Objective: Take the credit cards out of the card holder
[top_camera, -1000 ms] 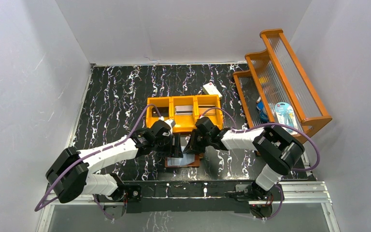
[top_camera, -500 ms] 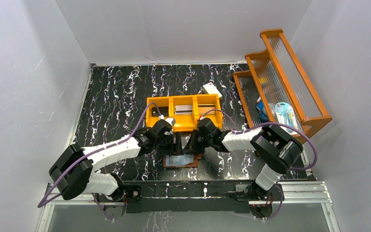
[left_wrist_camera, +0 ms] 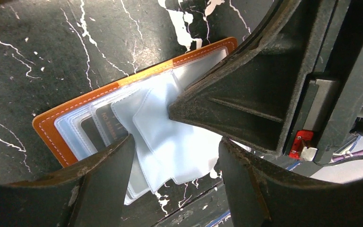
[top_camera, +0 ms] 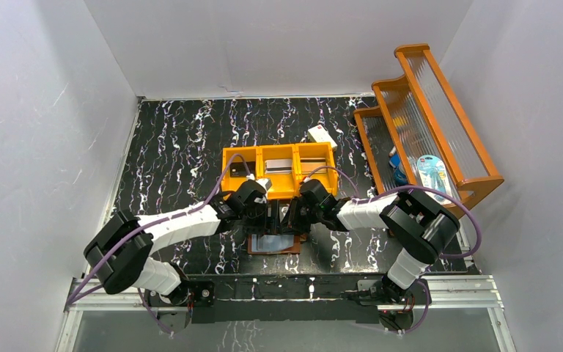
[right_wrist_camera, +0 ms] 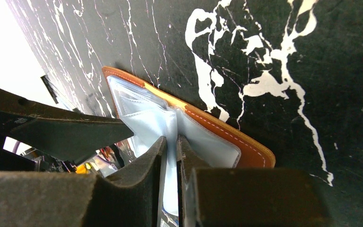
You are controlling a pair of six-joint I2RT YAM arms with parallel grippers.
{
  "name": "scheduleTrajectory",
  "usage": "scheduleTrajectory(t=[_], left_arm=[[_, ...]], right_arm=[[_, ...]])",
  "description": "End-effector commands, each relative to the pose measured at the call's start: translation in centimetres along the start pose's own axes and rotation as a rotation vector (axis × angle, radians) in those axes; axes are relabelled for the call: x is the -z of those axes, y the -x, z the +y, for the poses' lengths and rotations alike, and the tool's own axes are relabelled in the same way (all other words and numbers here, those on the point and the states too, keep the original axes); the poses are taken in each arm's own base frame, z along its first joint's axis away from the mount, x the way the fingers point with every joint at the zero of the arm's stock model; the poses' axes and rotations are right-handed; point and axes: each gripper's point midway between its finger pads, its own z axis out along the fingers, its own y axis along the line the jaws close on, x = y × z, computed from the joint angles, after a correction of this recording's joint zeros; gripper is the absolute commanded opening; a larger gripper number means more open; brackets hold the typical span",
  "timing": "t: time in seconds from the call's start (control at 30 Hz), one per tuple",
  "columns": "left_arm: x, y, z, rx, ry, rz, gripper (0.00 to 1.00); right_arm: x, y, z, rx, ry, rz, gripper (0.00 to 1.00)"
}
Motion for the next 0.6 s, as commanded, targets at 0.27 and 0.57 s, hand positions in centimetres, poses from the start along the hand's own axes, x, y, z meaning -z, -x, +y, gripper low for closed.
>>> scheduleTrajectory(t=[0.27, 0.57], left_arm=[[0.0, 1.2, -0.1, -0.029, 0.024, -0.009, 0.64], [0.0, -0.5, -2.7, 0.044, -0.132, 0.059, 0.59]], right_arm=[[0.4, -4.1, -10.7, -0.06, -0.355, 0.096, 0.26], [0.7, -3.2, -6.2, -0.047, -0.191, 0.075, 0.35]])
